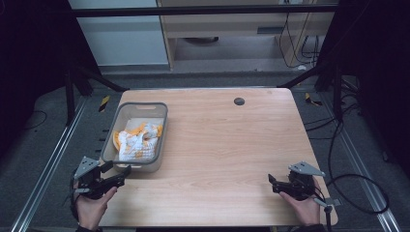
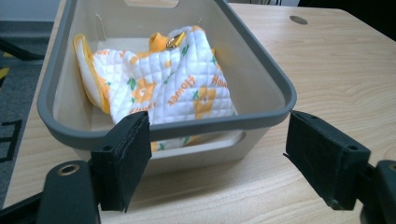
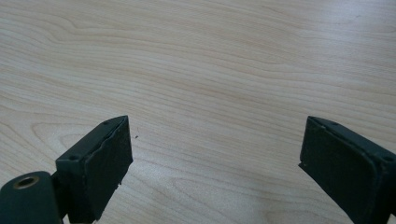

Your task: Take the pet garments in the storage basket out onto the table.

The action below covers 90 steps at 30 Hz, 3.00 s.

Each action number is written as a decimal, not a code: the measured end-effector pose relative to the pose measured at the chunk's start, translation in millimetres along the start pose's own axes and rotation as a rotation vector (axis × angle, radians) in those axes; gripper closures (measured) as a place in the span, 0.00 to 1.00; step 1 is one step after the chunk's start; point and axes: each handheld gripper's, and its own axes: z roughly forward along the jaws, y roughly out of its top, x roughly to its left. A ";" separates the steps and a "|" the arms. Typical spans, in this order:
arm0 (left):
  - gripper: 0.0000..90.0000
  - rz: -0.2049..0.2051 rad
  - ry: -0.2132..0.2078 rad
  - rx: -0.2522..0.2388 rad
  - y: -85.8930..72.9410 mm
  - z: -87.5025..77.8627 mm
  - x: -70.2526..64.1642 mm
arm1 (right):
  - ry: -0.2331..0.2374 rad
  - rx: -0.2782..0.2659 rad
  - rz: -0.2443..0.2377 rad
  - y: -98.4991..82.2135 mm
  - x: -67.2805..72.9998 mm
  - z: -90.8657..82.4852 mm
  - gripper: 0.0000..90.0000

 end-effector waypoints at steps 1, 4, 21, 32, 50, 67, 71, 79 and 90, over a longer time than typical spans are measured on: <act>0.24 0.005 -0.002 -0.002 3.5 -0.6 -0.6 | -0.002 0.002 -0.002 -0.1 0.3 0.1 0.10; 0.24 0.014 0.000 -0.007 7.8 -1.5 -0.9 | -0.002 0.000 -0.002 0.1 -0.6 1.0 0.10; 0.25 0.035 -0.006 -0.045 37.2 -5.7 -0.9 | -0.016 -0.017 0.000 1.5 -0.7 1.9 0.10; 0.24 0.052 -0.021 -0.051 53.5 2.1 -4.6 | -0.013 -0.020 0.004 2.0 -0.2 1.4 0.11; 0.24 0.094 -0.006 0.001 80.5 25.0 -7.8 | -0.014 -0.021 -0.001 1.5 -0.9 1.5 0.11; 0.24 0.121 0.040 0.068 106.9 40.4 1.0 | -0.007 -0.013 -0.005 1.3 0.2 2.2 0.11; 0.24 0.126 0.047 0.097 112.0 49.9 2.4 | -0.008 -0.013 -0.007 1.2 0.0 2.2 0.11; 0.24 0.153 0.055 0.164 115.4 66.1 3.0 | -0.002 -0.009 0.002 1.4 0.3 1.9 0.11; 0.24 0.155 0.057 0.204 114.8 80.9 3.9 | -0.002 -0.007 -0.006 1.1 0.1 2.8 0.11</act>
